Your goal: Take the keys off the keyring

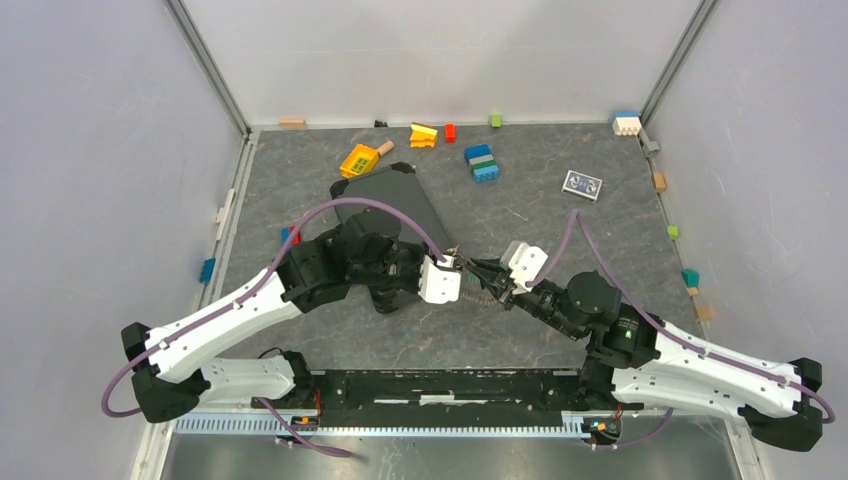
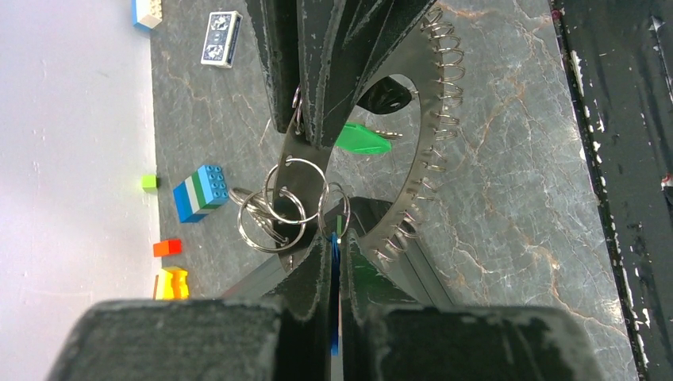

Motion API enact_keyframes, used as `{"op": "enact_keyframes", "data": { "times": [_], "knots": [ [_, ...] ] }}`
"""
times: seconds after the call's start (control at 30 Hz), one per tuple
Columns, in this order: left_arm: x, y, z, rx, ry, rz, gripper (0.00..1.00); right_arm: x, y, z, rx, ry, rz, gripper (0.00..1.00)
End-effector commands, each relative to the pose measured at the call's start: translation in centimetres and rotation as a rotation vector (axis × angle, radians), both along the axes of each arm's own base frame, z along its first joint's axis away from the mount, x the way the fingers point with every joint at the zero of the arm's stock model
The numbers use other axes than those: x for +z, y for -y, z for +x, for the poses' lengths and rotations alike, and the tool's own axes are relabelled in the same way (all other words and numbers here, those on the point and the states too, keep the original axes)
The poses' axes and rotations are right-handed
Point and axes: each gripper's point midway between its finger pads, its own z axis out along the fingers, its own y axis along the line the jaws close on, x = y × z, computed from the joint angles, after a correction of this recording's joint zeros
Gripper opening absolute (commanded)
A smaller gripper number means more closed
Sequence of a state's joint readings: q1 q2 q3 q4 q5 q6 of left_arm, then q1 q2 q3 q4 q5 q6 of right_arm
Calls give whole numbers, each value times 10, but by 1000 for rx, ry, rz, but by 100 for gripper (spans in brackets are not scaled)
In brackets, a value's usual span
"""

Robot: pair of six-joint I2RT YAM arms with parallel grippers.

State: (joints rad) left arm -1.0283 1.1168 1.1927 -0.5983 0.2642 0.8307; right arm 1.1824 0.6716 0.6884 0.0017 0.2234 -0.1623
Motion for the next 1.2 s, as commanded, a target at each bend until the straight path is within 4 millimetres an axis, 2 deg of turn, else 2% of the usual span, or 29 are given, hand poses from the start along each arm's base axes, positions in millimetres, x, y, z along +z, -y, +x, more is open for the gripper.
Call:
{"op": "enact_keyframes", "data": {
  "times": [0.0,0.1,0.27,0.63,0.97,1.07,1.17],
  "knots": [
    [16,3,2,-4,26,-29,2,54,1,-2,10,55,153,15],
    [17,-1,5,7,46,-16,2,54,7,1,-22,54,163,16],
    [19,-6,-3,-50,81,-2,2,53,19,9,-95,46,181,17],
    [18,-25,12,69,157,124,2,53,19,-4,-25,24,212,20],
    [56,-32,18,110,311,141,2,30,7,-7,5,-34,137,14],
    [61,-31,19,88,365,159,2,26,4,-10,28,-43,143,17],
    [64,-30,21,92,391,172,2,21,0,-15,65,-42,151,25]
  ]
}}
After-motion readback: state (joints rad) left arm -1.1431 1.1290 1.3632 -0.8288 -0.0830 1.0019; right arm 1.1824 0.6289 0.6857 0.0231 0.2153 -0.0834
